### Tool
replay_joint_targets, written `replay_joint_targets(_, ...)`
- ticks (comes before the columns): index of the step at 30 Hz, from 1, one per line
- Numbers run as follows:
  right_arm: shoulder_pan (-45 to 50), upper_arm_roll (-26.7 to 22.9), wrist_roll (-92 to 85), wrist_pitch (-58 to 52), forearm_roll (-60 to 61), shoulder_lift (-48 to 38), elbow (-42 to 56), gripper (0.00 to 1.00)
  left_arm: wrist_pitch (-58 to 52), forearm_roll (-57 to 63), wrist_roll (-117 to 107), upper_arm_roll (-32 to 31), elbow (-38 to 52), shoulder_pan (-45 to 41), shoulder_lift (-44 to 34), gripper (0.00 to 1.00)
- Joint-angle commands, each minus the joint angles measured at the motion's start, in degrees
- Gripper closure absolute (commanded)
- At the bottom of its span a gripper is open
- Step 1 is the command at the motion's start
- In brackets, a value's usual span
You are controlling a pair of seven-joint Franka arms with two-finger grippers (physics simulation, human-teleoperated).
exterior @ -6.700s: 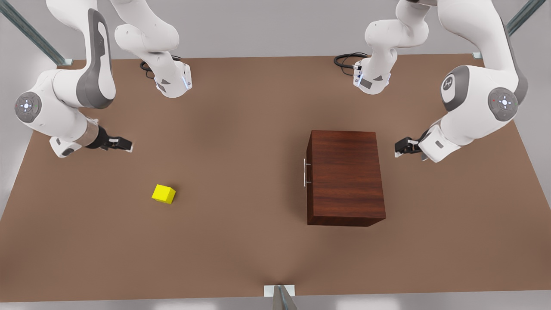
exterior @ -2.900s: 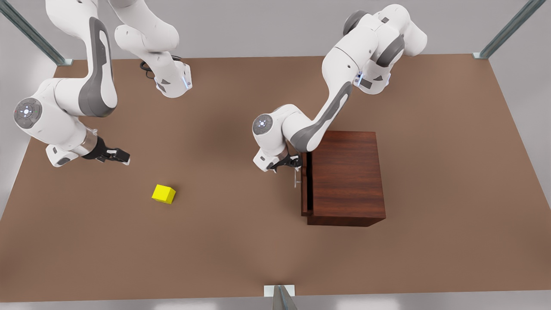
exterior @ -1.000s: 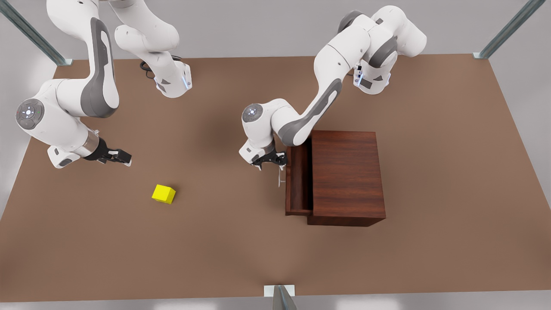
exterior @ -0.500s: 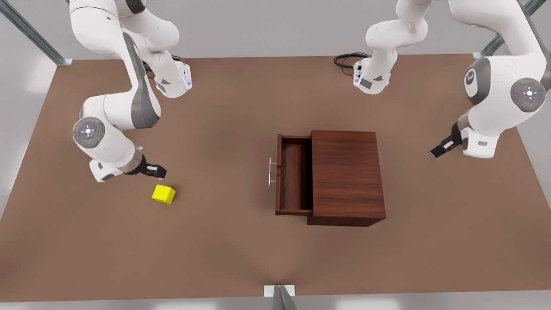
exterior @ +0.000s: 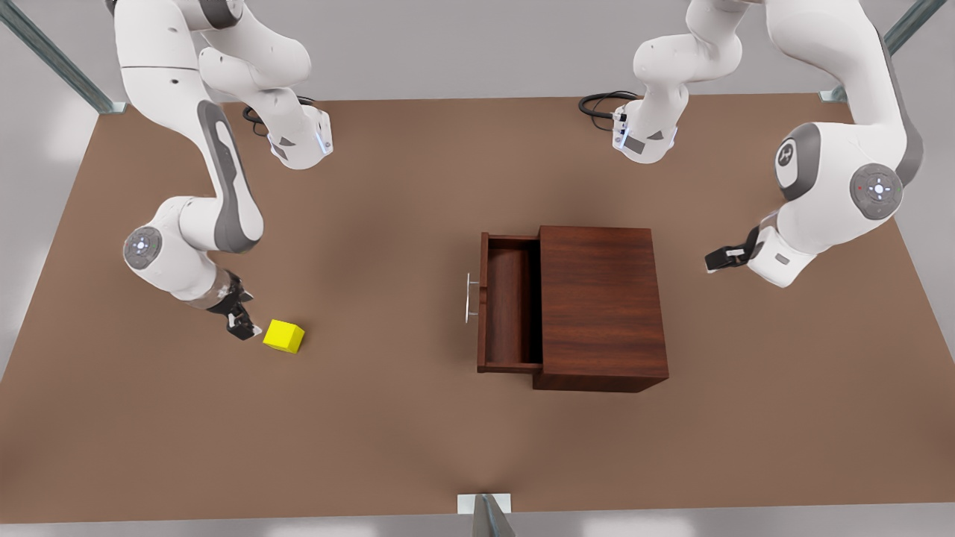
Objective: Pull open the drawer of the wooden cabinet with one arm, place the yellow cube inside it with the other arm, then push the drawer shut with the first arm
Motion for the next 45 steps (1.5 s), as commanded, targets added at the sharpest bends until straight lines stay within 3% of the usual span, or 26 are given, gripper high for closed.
replay_joint_targets(1,0.0,-0.2,30.4,7.3,1.2,1.0,0.2,0.00,-0.5,-0.2,16.3,-0.1,-0.1,-0.2,-0.1,0.00)
replay_joint_targets(5,0.7,-1.2,30.6,7.1,0.9,5.1,2.0,0.00,-0.9,-0.2,16.1,-0.1,-0.1,-0.4,-0.1,0.00)
replay_joint_targets(9,6.2,-7.4,29.7,4.2,0.6,8.1,3.5,0.00,-0.8,-0.2,15.7,-0.2,-0.1,-0.6,-0.1,0.00)
replay_joint_targets(20,6.6,-7.5,29.9,0.8,0.5,10.7,2.7,0.00,-0.8,-0.2,15.5,-0.5,-0.1,-0.7,-0.1,0.00)
replay_joint_targets(45,8.5,-8.2,30.2,7.8,5.3,15.2,3.3,0.00,0.7,0.7,13.1,-0.3,1.9,-0.9,0.3,0.00)
